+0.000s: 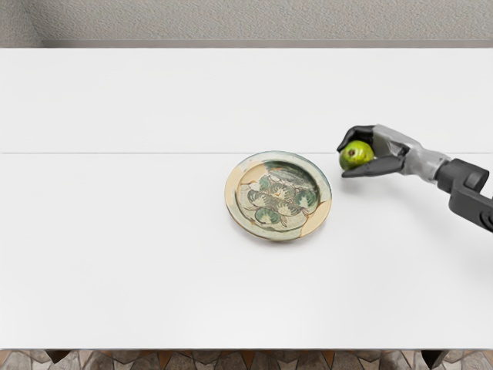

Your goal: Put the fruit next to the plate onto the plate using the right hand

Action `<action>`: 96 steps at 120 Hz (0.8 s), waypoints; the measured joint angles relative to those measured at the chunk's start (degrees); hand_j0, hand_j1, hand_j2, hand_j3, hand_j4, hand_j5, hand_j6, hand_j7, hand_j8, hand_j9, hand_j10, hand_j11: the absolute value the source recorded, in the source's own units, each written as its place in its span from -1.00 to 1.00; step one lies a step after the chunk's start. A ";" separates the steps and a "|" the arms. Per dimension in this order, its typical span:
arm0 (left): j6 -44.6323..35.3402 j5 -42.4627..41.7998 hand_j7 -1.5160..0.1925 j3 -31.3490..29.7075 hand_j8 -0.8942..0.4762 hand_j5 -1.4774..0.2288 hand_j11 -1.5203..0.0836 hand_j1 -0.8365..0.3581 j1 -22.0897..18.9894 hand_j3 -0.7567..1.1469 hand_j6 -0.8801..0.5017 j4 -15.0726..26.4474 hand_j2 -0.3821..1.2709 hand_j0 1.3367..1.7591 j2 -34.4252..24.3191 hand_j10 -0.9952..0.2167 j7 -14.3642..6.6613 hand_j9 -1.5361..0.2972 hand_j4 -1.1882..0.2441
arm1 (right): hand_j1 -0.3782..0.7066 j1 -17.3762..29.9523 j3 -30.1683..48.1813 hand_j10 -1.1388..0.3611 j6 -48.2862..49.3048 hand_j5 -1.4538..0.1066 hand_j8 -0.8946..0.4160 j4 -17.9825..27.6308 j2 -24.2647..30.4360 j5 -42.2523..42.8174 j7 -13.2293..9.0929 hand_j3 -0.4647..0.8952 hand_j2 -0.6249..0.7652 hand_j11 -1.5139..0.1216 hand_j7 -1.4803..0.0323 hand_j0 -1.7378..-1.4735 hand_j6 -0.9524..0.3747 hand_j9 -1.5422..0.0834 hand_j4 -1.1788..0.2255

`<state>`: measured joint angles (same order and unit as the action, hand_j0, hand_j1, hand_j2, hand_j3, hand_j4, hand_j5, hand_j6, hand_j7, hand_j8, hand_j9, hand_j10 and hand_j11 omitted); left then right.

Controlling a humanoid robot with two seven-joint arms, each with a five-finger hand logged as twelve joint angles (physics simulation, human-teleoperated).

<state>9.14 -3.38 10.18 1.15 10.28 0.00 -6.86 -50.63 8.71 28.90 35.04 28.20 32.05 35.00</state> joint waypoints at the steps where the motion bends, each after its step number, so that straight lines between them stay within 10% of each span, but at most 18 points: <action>1: 0.00 0.00 0.77 0.00 0.30 0.73 0.89 0.98 0.00 -0.20 0.27 0.00 -0.54 0.52 0.00 0.64 0.00 0.67 0.66 | 0.19 -0.07 0.09 0.19 0.33 -0.67 0.13 0.14 0.08 -0.03 0.00 -0.32 0.05 -0.66 -0.54 -0.30 -0.08 -0.60 -0.09; 96: 0.00 -0.02 0.77 0.00 0.30 0.73 0.89 0.98 0.00 -0.20 0.27 0.00 -0.54 0.52 0.00 0.64 0.00 0.68 0.66 | 0.12 -1.52 3.01 0.12 3.74 -0.65 0.05 15.68 -3.85 1.08 -1.03 -0.32 -0.04 -0.66 -0.54 -0.31 -0.13 -0.59 -0.15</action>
<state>9.14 -3.39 10.18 1.14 10.28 0.00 -6.86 -52.15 11.72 32.64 50.71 24.36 33.13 33.97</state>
